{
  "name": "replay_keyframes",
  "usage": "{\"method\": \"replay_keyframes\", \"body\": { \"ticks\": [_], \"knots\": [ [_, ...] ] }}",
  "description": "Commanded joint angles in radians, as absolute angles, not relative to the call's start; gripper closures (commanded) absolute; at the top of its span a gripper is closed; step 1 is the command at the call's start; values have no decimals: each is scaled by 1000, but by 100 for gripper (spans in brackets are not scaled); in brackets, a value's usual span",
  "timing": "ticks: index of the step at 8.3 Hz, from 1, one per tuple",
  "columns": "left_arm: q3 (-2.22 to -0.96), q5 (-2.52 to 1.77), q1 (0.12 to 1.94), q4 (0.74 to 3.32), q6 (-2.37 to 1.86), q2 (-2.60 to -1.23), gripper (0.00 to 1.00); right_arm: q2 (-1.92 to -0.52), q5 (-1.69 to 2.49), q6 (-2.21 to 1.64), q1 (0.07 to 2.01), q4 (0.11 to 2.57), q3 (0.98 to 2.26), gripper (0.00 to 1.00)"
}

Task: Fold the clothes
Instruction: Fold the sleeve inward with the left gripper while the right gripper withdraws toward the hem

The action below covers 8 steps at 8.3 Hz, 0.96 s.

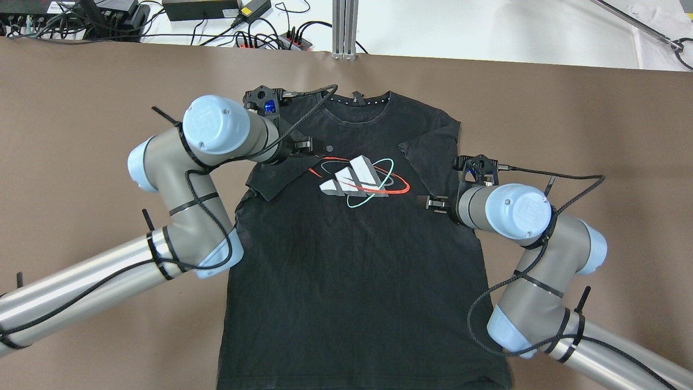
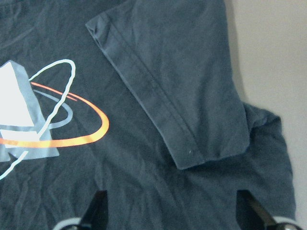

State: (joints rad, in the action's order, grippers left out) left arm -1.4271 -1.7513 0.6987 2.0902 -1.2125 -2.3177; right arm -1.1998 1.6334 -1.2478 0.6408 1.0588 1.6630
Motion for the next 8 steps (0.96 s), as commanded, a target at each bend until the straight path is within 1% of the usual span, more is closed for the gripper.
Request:
{"method": "replay_keyframes", "body": {
  "ticks": [1,2,3,5,6,7,8],
  "knots": [
    [-1690,-1666,615,2025,-1319,-2122,0,-1309,1499,-1431,505,1365,2006,6],
    [-1745,-1666,604,1978,-1336,-2108,0,-1369,1482,-1539,441,1494,2151,6],
    [-1779,-1664,595,1947,-1339,-2094,0,-1421,1438,-1651,372,1531,2216,6],
    [-1822,-1664,594,1945,-1339,-2056,0,-1527,1346,-1768,231,1528,2250,8],
    [-1830,-1660,594,1945,-1341,-2051,0,-1581,1301,-1839,159,1523,2269,9],
    [-1832,-1643,594,1944,-1359,-2049,0,-1633,1260,-1903,87,1522,2307,11],
    [-1830,-1643,594,1944,-1364,-2049,0,-1656,1237,-1949,34,1522,2331,12]
  ]
}}
